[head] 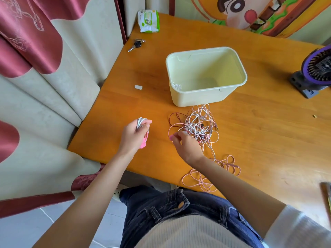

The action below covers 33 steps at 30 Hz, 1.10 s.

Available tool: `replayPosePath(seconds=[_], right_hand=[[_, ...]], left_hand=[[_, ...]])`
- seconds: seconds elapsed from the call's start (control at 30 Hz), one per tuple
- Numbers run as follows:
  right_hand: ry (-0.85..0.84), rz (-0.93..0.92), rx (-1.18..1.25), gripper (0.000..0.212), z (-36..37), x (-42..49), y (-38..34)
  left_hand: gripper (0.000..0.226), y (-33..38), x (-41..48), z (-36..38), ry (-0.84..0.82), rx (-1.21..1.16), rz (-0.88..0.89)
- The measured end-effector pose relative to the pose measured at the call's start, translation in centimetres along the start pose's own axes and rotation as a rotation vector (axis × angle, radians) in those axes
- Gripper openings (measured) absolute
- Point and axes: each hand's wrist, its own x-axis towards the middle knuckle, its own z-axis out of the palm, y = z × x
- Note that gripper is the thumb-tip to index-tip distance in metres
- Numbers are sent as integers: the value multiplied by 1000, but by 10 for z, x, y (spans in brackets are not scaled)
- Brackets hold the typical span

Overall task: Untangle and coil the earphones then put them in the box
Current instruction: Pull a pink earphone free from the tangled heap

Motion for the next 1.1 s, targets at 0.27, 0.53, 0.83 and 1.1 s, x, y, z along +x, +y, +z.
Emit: replayPosePath(seconds=[0.27, 0.53, 0.83, 1.1], right_hand=[[-200, -61, 347, 28, -9, 4, -32], [-289, -153, 192, 21, 0, 13, -41], [-575, -93, 379, 37, -1, 1, -51], [-629, -114, 523, 18, 3, -4, -59]], left_hand=[[21, 23, -1, -9, -163, -449, -103], [27, 31, -5, -13, -324, -664, -194], [30, 36, -3, -23, -199, -1055, -275], [11, 35, -1, -18, -337, -1534, -341]])
